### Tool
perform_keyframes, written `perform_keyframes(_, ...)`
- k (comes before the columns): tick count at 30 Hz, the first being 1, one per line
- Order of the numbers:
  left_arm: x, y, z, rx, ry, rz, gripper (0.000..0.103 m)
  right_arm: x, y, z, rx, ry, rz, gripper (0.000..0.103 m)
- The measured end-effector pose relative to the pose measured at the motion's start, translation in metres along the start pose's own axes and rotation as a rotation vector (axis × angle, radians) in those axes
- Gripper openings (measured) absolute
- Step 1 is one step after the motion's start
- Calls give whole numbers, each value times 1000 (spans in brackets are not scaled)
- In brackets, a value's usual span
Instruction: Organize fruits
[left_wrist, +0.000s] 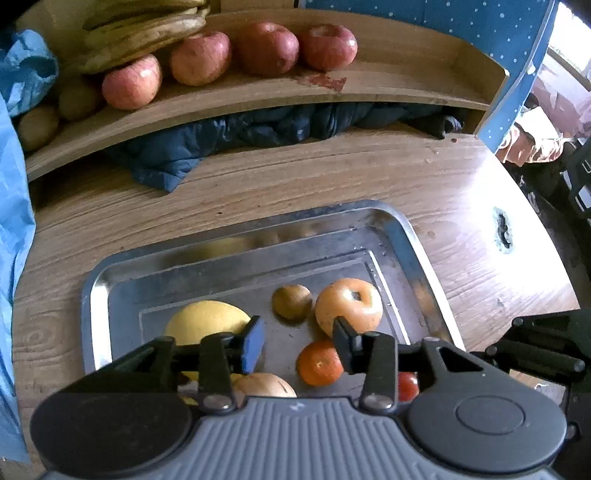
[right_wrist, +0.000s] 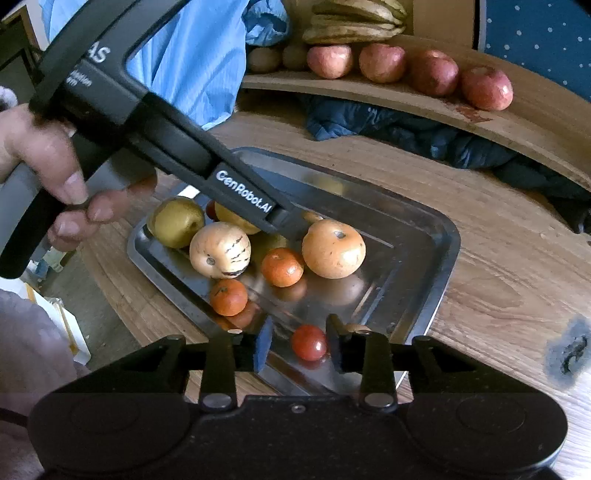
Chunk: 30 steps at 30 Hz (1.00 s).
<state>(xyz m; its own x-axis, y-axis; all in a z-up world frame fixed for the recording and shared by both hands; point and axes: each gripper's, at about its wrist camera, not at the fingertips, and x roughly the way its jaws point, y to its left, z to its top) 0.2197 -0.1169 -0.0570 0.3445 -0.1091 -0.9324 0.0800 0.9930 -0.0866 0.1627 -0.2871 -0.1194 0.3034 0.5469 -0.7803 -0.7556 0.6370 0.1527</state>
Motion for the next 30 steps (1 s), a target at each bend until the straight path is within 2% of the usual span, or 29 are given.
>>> perform_keyframes(6,-15,-4,-9,-18,-30,25,64,-8,-1,-2,-5,-19,-7,41)
perform_keyframes(18,-33,4,-20,-51,-82,58,79,-21,-7,-1,9,-59,-48,48)
perform_keyframes(30,-43,18,-30,-92,-126,74,90,-23,-4,3,20,-81,-89,65)
